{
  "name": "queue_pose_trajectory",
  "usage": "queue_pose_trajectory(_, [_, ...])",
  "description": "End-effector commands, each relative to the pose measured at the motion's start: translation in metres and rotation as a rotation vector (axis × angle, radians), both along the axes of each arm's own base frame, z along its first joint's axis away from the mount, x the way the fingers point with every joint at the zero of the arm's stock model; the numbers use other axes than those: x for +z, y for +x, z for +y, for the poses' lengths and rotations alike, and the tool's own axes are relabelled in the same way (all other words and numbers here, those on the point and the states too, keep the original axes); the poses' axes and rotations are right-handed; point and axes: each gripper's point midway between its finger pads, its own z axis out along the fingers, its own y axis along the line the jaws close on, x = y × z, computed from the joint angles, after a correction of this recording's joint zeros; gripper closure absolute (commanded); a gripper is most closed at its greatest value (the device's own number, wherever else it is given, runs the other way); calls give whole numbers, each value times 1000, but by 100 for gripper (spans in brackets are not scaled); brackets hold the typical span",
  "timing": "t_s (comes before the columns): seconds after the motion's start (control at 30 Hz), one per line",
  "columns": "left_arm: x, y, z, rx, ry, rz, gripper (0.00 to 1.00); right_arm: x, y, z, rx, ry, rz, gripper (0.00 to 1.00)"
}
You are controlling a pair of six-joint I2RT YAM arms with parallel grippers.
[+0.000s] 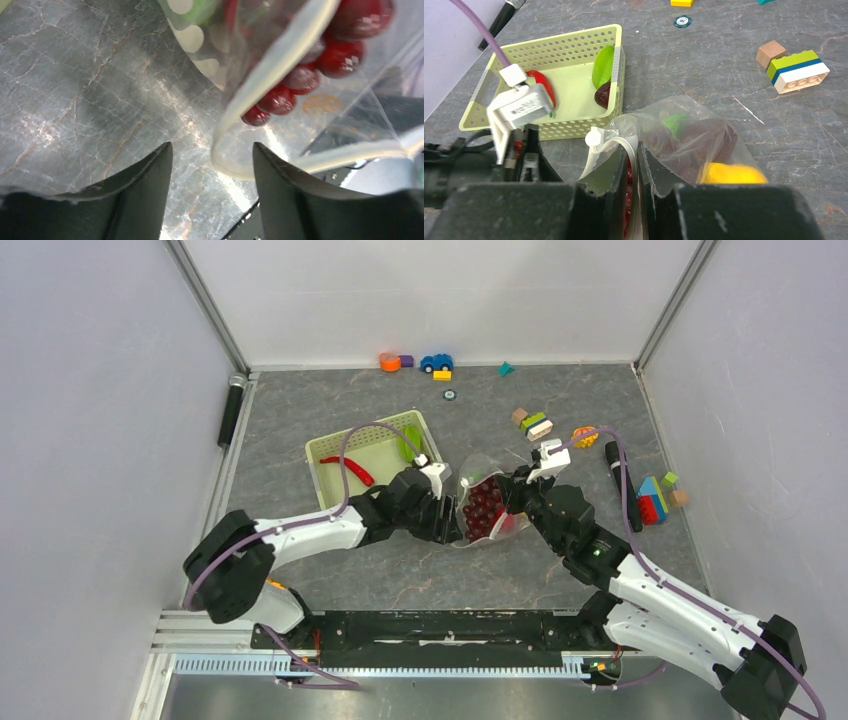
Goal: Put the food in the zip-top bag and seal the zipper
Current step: Adjust the zipper food storage bag at the center of the board.
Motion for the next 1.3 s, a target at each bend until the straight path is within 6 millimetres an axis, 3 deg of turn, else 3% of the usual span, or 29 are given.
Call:
queue_pose_trajectory(0.0, [15, 24, -27, 82, -84, -14, 44, 16, 0, 3, 10, 50, -36, 82])
queue_pose_trajectory(0.07, [12, 28, -29, 94, -81, -5, 55, 16, 0, 1, 4, 50, -38, 82])
queue_pose_trajectory(0.23, [20, 31, -43, 85, -123, 7, 70, 16, 0, 0, -1, 45, -42, 82])
queue_pose_trajectory(0.3, [25, 33, -44, 89, -131, -1, 83, 16, 0, -1, -4, 45, -43, 82])
queue_pose_trajectory(0.33, [26, 35, -44, 96, -128, -9, 94, 16, 0, -1, -3, 43, -42, 82])
queue_pose_trajectory(0.37, [30, 37, -43, 105, -128, -19, 98, 16, 0, -1, -2, 43, -44, 82])
queue_pose_trajectory(0.47, [54, 40, -42, 95, -147, -68, 98, 15, 0, -4, -15, 38, -48, 81])
queue_pose_trajectory(0.57, [100, 42, -44, 66, -216, -166, 98, 11, 5, -11, -59, 0, -31, 81])
queue_pose_trajectory(0.77, [198, 49, -29, 86, -341, -398, 98, -15, 20, -64, -371, -227, 79, 81])
queue_pose_trajectory(0.9, [230, 52, -14, 121, -342, -484, 98, -12, 19, -81, -461, -267, 96, 81])
queue_pose_trajectory(1.03, [240, 58, -10, 147, -327, -523, 98, -5, 15, -82, -449, -218, 72, 81])
queue_pose_trajectory(1.27, [214, 62, -23, 108, -271, -469, 98, 7, 8, -81, -410, -110, 3, 81])
